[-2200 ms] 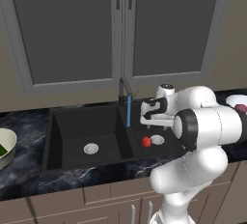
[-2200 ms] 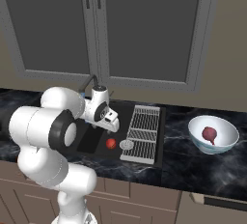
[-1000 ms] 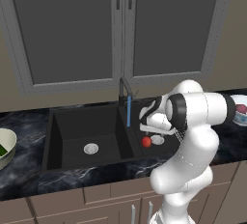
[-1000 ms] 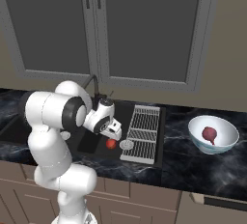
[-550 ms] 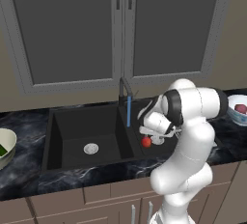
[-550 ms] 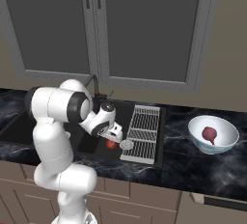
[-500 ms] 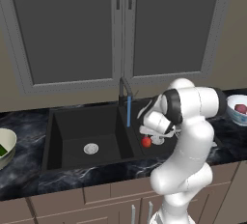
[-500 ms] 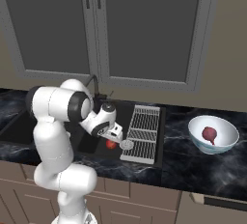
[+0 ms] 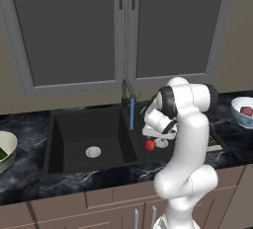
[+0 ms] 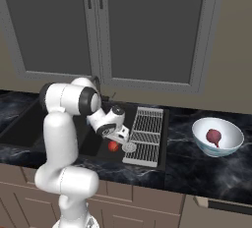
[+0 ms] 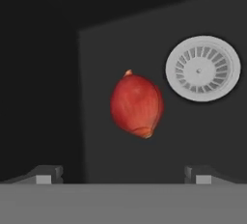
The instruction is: Pick the onions from the sink and place them in one bowl. Place the cucumber in the other bowl. Then turn off the sink faucet.
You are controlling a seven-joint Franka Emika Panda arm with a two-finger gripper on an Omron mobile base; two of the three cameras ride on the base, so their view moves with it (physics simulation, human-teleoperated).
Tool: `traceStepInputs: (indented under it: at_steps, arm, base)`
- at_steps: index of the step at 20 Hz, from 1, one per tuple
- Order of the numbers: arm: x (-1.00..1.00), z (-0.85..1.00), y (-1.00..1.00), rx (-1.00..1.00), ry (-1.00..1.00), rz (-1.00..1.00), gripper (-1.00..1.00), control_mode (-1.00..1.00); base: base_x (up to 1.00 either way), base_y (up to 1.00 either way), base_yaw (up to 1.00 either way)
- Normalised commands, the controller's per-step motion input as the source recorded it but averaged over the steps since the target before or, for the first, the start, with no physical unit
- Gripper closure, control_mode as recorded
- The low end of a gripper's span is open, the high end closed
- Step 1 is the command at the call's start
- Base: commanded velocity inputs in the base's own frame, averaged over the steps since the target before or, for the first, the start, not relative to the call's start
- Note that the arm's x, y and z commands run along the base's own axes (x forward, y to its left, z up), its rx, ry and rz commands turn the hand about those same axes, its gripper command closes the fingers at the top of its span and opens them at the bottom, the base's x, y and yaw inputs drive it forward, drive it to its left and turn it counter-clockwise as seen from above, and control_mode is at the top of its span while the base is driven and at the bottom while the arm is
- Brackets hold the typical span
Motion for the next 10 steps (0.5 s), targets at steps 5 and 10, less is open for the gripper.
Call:
traceStepInputs:
  at_steps: [5,10]
  arm:
    - [0.3,-0.41,0.0,0.0,0.07,0.0,-1.0,-1.0]
    - [0.26,-0.32,0.0,0.0,0.02,0.0,-1.0,-1.0]
  base:
    - [0.0,0.0,0.0]
    - [0.0,0.0,0.0]
